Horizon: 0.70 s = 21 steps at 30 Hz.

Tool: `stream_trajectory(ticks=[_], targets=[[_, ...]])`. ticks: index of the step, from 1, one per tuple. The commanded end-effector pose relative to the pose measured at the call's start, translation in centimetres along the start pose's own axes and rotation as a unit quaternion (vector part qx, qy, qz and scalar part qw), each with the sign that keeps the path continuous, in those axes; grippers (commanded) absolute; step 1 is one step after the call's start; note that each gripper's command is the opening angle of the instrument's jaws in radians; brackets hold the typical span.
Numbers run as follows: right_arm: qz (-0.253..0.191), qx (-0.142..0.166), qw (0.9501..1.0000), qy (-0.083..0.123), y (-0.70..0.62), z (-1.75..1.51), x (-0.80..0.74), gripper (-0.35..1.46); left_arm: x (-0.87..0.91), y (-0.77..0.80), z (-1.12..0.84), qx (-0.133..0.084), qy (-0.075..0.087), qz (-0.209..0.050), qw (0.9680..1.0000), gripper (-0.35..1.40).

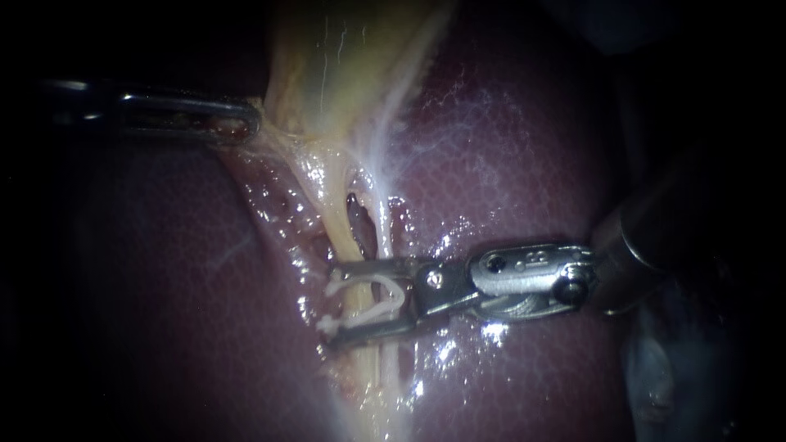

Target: Clipping second clip left tube

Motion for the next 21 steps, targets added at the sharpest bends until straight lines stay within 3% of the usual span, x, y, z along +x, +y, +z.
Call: stream_trajectory(ticks=[1, 12, 21], targets=[[0.0, 0.0, 1.0, 0.0, 0.0, 0.0, 0.0, 0.49, 0.0, 0.0, 0.0, 0.0, 0.0, 0.0, 1.0, -0.35], [0.0, 0.002, 1.0, 0.0, -0.08, 0.0, 0.06, 0.5, 0.0, 0.0, 0.0, 0.0, 0.0, 0.0, 1.0, -0.35], [0.006, 0.011, 0.9999, 0.005, -0.33, -0.16, 0.42, 0.5, 0.0, 0.0, 0.0, 0.0, 0.0, 0.0, 1.0, -0.35]])
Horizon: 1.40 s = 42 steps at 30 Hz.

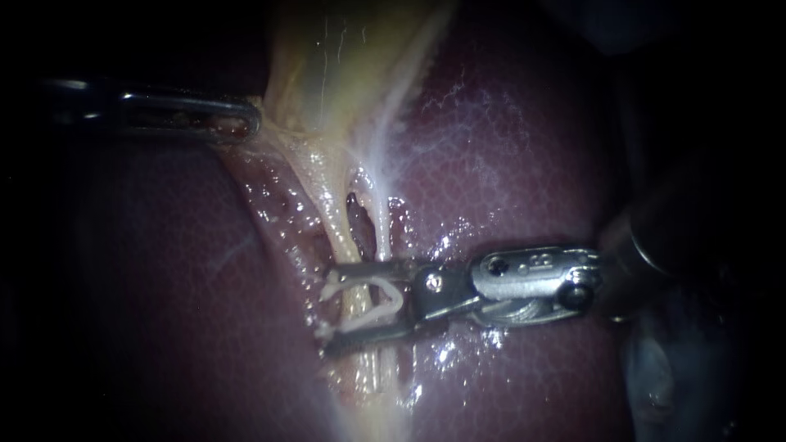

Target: Clipping second clip left tube

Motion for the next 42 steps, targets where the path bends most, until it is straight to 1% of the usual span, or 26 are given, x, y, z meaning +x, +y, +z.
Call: stream_trajectory(ticks=[1, 5, 7, 10, 13, 17, 23, 29, 33, 38, 42], targets=[[0.001, 0.001, 1.0, 0.001, -0.03, -0.04, 0.04, 0.5, 0.0, 0.0, 0.0, 0.0, 0.0, 0.0, 1.0, -0.35], [0.005, 0.004, 1.0, 0.002, -0.12, -0.21, 0.19, 0.5, 0.01, 0.0, 0.0, 0.0, 0.0, 0.0, 1.0, -0.35], [0.007, 0.001, 1.0, 0.003, -0.14, -0.3, 0.23, 0.5, 0.01, 0.0, 0.01, 0.0, 0.0, 0.0, 1.0, -0.35], [0.009, -0.002, 1.0, 0.004, -0.13, -0.41, 0.26, 0.5, 0.01, 0.0, 0.01, 0.0, 0.0, 0.0, 1.0, -0.35], [0.009, -0.002, 0.9999, 0.004, -0.1, -0.47, 0.23, 0.5, 0.02, 0.0, 0.01, 0.0, 0.0, 0.0, 1.0, -0.35], [0.008, -0.004, 1.0, 0.003, -0.03, -0.46, 0.14, 0.5, 0.02, 0.01, 0.01, 0.0, 0.0, 0.001, 1.0, -0.35], [0.014, -0.007, 0.9999, 0.002, 0.11, -0.4, -0.05, 0.5, 0.03, 0.01, 0.02, 0.0, 0.0, 0.001, 1.0, -0.35], [0.024, -0.006, 0.9997, 0.0, 0.26, -0.26, -0.36, 0.5, 0.03, 0.01, 0.02, 0.0, 0.0, 0.001, 1.0, -0.35], [0.038, 0.003, 0.9993, -0.003, 0.37, -0.16, -0.53, 0.5, 0.03, 0.01, 0.02, -0.001, 0.0, 0.001, 1.0, -0.35], [0.054, 0.019, 0.9983, -0.007, 0.44, -0.04, -0.62, 0.5, 0.04, 0.01, 0.02, 0.0, -0.002, 0.001, 1.0, -0.35], [0.074, 0.035, 0.9966, -0.008, 0.46, 0.04, -0.62, 0.5, 0.04, 0.01, 0.02, 0.0, -0.002, 0.001, 1.0, -0.35]])
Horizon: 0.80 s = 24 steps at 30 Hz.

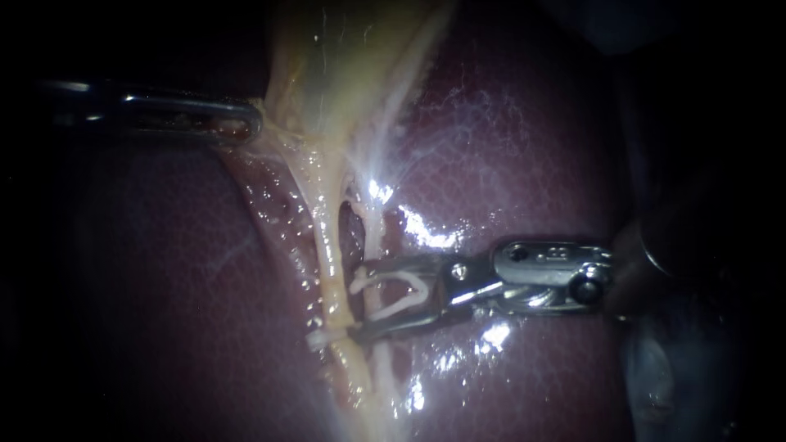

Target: Clipping second clip left tube

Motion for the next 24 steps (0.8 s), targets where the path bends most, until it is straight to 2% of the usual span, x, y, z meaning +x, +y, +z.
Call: stream_trajectory(ticks=[1, 7, 13, 24], targets=[[0.005, 0.006, 1.0, 0.003, 0.0, 0.02, 0.01, 0.5, 0.0, 0.0, 0.0, 0.0, 0.0, 0.0, 1.0, -0.35], [0.039, 0.044, 0.9979, 0.025, -0.02, 0.15, 0.09, 0.5, 0.0, 0.0, 0.0, 0.0, 0.0, 0.0, 1.0, -0.35], [0.072, 0.082, 0.9923, 0.058, -0.14, 0.26, 0.23, 0.5, 0.0, 0.0, 0.0, 0.0, 0.0, 0.0, 1.0, -0.35], [0.091, 0.107, 0.9851, 0.099, -0.42, 0.12, 0.64, 0.49, 0.0, 0.0, 0.01, 0.0, 0.0, 0.0, 1.0, -0.35]])
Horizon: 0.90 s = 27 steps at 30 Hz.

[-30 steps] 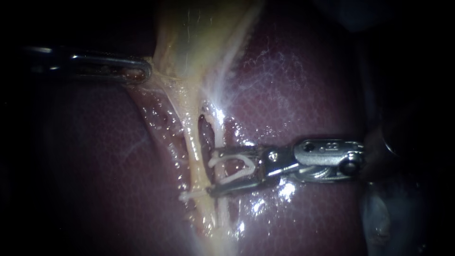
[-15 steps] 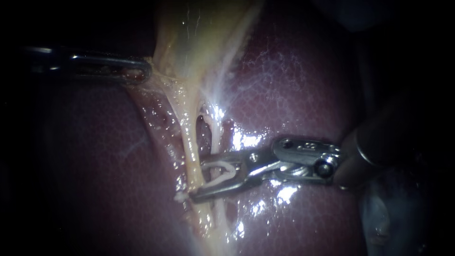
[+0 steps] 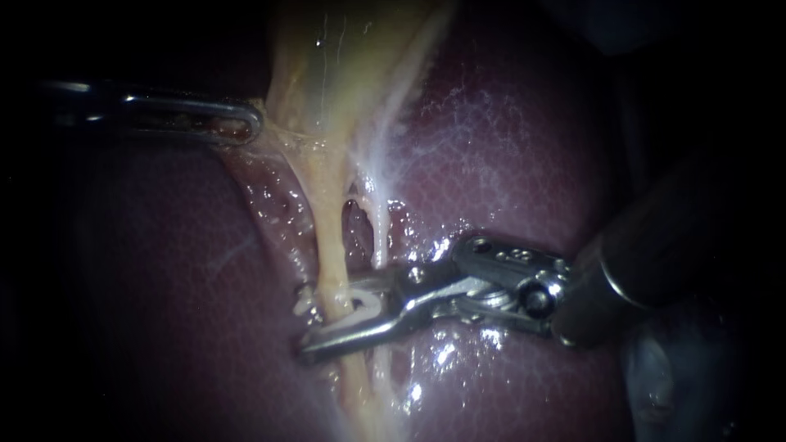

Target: Clipping second clip left tube

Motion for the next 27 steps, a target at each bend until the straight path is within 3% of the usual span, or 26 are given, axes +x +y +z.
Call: stream_trajectory(ticks=[1, 6, 13, 27], targets=[[0.002, 0.002, 1.0, 0.003, -0.03, 0.0, 0.03, 0.49, 0.0, 0.0, 0.0, 0.0, 0.0, 0.0, 1.0, -0.35], [0.021, 0.011, 0.9995, 0.02, -0.09, -0.01, 0.09, 0.49, 0.0, 0.0, 0.0, 0.0, 0.0, 0.0, 1.0, -0.35], [0.041, 0.018, 0.9989, 0.017, -0.09, -0.04, 0.07, 0.42, 0.0, 0.0, 0.0, 0.0, 0.0, 0.0, 1.0, -0.35], [0.056, 0.033, 0.9975, 0.027, 0.02, -0.08, 0.04, 0.16, 0.01, 0.0, 0.02, 0.001, 0.0, 0.0, 1.0, -0.35]])
